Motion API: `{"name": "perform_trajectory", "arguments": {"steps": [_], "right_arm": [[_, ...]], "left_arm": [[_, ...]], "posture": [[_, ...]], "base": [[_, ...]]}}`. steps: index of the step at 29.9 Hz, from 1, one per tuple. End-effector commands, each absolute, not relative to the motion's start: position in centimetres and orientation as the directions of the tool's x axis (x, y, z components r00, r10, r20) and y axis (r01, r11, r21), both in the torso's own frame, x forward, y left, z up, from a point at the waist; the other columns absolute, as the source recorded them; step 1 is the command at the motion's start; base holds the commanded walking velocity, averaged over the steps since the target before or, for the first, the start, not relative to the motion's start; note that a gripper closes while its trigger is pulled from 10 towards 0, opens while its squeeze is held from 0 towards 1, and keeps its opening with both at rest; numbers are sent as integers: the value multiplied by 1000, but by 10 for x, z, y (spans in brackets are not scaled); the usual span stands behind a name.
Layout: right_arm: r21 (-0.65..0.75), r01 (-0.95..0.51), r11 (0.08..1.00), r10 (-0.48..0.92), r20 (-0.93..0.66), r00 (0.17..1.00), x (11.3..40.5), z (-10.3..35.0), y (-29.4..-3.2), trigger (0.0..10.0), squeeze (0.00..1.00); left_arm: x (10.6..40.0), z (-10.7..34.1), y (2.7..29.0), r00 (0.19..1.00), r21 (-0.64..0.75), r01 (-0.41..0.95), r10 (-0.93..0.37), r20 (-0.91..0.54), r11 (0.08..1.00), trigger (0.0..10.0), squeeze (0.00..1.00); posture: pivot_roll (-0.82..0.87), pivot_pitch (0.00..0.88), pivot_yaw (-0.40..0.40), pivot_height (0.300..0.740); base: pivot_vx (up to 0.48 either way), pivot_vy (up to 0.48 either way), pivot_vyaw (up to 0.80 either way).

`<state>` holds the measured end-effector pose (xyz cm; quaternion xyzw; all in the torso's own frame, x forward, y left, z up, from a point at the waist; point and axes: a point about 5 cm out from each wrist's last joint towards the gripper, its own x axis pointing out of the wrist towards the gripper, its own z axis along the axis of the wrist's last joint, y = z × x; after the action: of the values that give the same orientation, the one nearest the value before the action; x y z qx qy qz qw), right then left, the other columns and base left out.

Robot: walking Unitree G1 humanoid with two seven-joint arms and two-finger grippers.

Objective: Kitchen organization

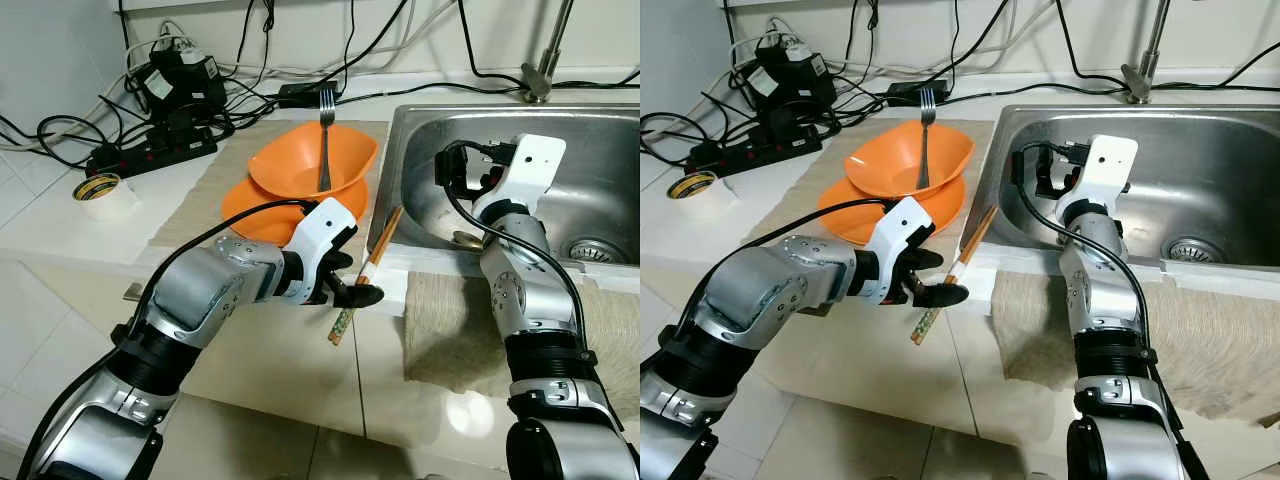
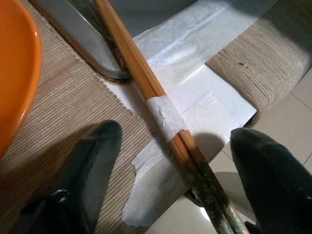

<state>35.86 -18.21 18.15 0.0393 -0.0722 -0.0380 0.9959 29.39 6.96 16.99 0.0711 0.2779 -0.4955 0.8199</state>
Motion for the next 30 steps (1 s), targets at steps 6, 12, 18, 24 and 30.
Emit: {"name": "perform_trajectory", "arguments": {"steps": [6,12,18,24,30], "right_arm": [[79,61,995,-72,149,986,358,185,-179,10000,0],[80,59,995,-70,149,986,359,186,-178,10000,0],[82,60,995,-72,148,986,358,186,-178,10000,0],[83,63,995,-75,144,987,357,184,-179,10000,0],[83,63,995,-74,142,987,357,184,-179,10000,0]], "left_arm": [[290,147,76,287,-232,831,-747,-600,505,0,0],[290,146,78,294,-169,858,-734,-612,484,0,0],[292,154,74,309,-172,861,-761,-571,478,0,0],[298,184,66,351,-175,865,-816,-460,470,0,0],[301,206,62,379,-156,872,-843,-382,463,0,0]], "posture": [[-9,0,161,740],[-6,0,162,740],[-6,0,164,740],[-4,0,162,740],[-1,0,158,740]], "base": [[0,0,0],[0,0,0],[0,0,0],[0,0,0],[0,0,0]]}}
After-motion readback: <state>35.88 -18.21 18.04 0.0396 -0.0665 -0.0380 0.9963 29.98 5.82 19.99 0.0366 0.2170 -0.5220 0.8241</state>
